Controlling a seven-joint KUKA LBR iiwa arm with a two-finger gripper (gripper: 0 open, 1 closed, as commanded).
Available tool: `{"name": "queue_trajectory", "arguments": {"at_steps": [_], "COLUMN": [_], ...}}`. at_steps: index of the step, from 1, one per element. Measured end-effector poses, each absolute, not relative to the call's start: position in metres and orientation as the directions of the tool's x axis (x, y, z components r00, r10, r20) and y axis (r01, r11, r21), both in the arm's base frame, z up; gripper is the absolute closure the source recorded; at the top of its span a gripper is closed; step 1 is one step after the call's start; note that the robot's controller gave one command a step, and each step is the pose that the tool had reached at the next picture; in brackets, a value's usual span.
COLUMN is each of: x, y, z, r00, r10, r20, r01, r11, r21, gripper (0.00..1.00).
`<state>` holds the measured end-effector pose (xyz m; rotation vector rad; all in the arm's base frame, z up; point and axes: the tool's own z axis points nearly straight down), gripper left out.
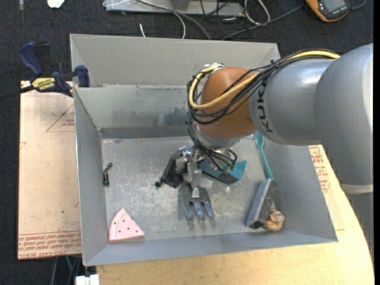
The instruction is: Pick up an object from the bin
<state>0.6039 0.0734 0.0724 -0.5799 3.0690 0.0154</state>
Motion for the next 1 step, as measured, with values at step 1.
{"name": "queue_trajectory", "arguments": {"at_steps": [1], "x": [0.6037], "y": [0.0732], "z": [0.0723], "r00": [-0.931], "r10": [-0.364], "r20": [-0.019], "r01": [-0.365], "r11": [0.931], "r21": [0.006], "gripper": [1.0]}}
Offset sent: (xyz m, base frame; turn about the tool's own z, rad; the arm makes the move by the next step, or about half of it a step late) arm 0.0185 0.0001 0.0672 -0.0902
